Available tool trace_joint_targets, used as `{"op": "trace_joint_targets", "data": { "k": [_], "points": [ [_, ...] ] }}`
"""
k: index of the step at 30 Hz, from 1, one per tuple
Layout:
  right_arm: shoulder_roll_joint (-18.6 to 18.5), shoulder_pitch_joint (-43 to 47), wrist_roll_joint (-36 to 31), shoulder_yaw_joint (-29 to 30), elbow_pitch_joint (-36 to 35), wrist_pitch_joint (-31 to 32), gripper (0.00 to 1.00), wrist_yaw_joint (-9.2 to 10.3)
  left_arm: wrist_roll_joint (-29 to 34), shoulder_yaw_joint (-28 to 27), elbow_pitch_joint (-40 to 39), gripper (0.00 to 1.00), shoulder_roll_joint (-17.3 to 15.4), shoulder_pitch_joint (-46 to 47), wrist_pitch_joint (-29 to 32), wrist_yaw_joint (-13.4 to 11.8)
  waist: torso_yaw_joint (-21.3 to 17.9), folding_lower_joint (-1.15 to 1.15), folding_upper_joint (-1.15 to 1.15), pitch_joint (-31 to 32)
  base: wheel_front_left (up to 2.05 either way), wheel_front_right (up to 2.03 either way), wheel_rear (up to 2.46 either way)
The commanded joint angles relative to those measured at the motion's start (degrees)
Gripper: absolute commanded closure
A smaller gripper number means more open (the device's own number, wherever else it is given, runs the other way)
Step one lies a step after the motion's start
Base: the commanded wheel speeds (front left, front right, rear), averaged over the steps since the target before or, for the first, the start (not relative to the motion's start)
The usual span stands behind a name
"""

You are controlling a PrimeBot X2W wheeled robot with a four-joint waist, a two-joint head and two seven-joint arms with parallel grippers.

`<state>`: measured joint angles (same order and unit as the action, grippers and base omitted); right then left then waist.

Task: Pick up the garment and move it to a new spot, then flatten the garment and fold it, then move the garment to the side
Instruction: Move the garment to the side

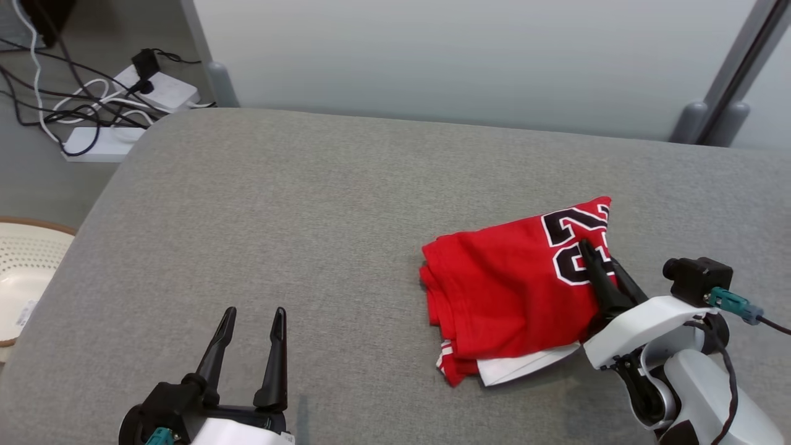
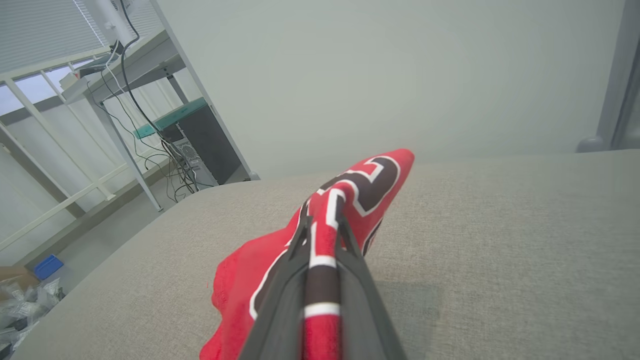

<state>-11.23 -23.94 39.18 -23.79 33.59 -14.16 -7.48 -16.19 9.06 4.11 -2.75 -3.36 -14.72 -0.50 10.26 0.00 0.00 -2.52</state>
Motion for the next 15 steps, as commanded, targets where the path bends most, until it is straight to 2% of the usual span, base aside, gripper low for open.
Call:
{"op": "trace_joint_targets", "data": {
  "k": [1,15],
  "points": [
    [0.0,-0.1,-1.1,0.3,-2.1,-0.8,1.00,-0.01,0.7,-2.1,-1.8,0.00,-0.1,1.5,-0.3,0.3,-1.3,0.00,0.00,-0.3,0.00,0.00,0.00],
    [0.6,1.1,-5.1,5.2,-4.4,-0.8,1.00,-0.01,2.3,-2.7,-2.3,0.00,-0.1,3.8,-0.3,1.9,-13.3,0.00,0.00,-2.7,0.00,0.00,0.00]
  ]
}}
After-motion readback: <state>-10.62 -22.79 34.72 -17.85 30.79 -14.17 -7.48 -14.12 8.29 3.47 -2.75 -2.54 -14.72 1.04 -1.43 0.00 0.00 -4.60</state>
